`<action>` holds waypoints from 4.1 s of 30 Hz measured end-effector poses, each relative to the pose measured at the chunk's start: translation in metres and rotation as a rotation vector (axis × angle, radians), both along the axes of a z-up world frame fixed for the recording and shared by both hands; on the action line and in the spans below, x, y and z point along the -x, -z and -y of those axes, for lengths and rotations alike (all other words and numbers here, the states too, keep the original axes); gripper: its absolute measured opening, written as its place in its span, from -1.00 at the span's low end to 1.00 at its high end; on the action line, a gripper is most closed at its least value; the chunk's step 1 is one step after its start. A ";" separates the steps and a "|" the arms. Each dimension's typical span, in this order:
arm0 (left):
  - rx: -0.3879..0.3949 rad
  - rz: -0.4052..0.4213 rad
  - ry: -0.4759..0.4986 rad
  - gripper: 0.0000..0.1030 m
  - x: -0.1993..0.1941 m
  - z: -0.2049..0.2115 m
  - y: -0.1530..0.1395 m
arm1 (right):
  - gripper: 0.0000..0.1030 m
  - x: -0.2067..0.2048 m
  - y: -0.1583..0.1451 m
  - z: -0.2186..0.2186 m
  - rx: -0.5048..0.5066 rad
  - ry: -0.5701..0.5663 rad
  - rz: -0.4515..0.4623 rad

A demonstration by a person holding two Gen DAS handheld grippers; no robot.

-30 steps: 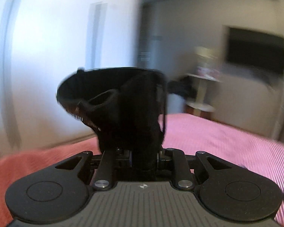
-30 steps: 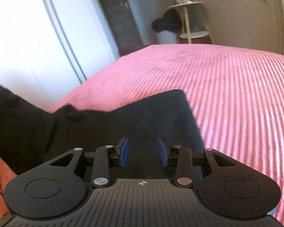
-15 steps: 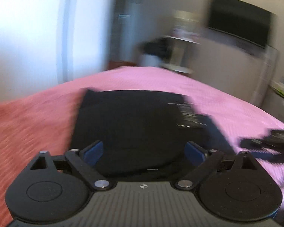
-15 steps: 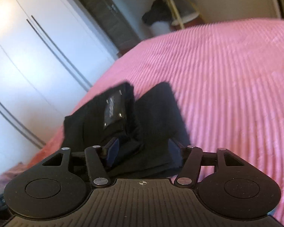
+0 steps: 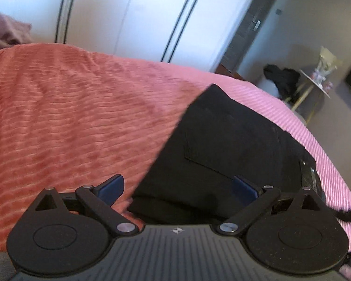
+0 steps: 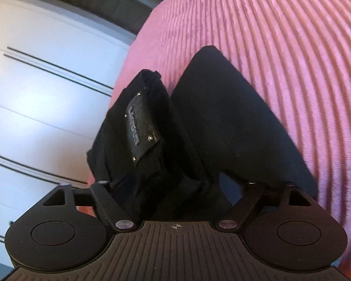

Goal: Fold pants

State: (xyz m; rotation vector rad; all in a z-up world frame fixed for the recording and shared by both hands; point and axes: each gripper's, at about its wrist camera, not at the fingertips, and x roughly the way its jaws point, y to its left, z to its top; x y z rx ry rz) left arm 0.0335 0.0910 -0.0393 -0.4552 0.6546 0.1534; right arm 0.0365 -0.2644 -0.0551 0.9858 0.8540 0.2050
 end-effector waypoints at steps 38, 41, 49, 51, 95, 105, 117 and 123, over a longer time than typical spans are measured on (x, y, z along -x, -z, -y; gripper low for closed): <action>-0.071 -0.074 -0.053 0.92 -0.010 0.007 0.010 | 0.01 -0.015 -0.001 -0.032 0.064 -0.009 0.010; -0.086 -0.072 -0.064 0.92 -0.010 0.008 0.010 | -0.27 -0.008 -0.024 -0.043 0.175 -0.038 0.080; -0.051 -0.038 -0.118 0.92 -0.004 -0.004 0.009 | -0.37 0.027 -0.103 -0.069 0.413 -0.077 0.339; -0.041 -0.032 -0.141 0.92 -0.002 -0.008 0.008 | -0.38 0.036 -0.108 -0.061 0.424 -0.049 0.352; -0.458 -0.342 0.233 0.91 -0.026 0.079 0.026 | -0.37 0.047 0.010 0.049 -0.380 0.149 0.233; -0.378 -0.281 0.071 0.83 -0.025 0.057 0.019 | -0.37 0.077 0.006 0.074 -0.373 0.158 0.281; -0.172 -0.243 -0.026 0.79 0.009 0.005 -0.012 | 0.19 0.107 -0.024 0.094 0.045 0.265 0.142; -0.232 -0.044 -0.057 0.92 -0.001 0.003 -0.037 | -0.04 0.094 -0.043 0.064 0.291 0.231 0.248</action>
